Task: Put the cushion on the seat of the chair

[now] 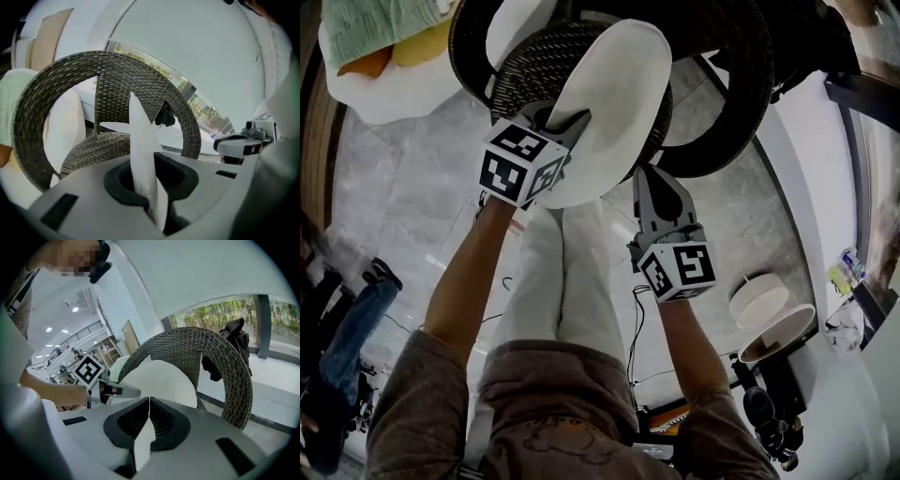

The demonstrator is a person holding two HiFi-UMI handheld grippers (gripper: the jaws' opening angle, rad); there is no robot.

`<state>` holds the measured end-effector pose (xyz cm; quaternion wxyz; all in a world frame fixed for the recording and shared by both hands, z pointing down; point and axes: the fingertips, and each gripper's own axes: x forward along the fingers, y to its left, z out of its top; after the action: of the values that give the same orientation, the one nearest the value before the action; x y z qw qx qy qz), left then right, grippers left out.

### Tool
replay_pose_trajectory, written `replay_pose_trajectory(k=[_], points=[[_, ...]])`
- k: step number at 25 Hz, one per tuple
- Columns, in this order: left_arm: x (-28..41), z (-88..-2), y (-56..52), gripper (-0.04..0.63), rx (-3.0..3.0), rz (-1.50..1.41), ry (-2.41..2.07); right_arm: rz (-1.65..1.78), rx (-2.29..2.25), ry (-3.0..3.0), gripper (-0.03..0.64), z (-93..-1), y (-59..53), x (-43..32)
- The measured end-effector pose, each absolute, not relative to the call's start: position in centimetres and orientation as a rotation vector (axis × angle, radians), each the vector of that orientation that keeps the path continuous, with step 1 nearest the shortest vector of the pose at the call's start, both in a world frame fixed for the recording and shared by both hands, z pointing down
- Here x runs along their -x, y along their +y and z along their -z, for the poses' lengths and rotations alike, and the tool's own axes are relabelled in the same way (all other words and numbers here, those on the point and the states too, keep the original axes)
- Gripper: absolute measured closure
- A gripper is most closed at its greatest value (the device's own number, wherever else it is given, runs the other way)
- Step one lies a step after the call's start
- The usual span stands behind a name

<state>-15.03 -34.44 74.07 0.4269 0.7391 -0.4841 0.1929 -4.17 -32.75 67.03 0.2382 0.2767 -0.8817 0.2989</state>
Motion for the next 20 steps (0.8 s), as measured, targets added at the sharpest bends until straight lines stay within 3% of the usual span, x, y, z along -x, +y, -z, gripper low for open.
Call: replay_pose_trajectory(k=[20], points=[[19.3, -81.7, -34.4, 0.514, -1.757, -0.725, -1.368, -0.867, -0.731, -2.390, 0.597, -69.2, -32.1, 4.9]])
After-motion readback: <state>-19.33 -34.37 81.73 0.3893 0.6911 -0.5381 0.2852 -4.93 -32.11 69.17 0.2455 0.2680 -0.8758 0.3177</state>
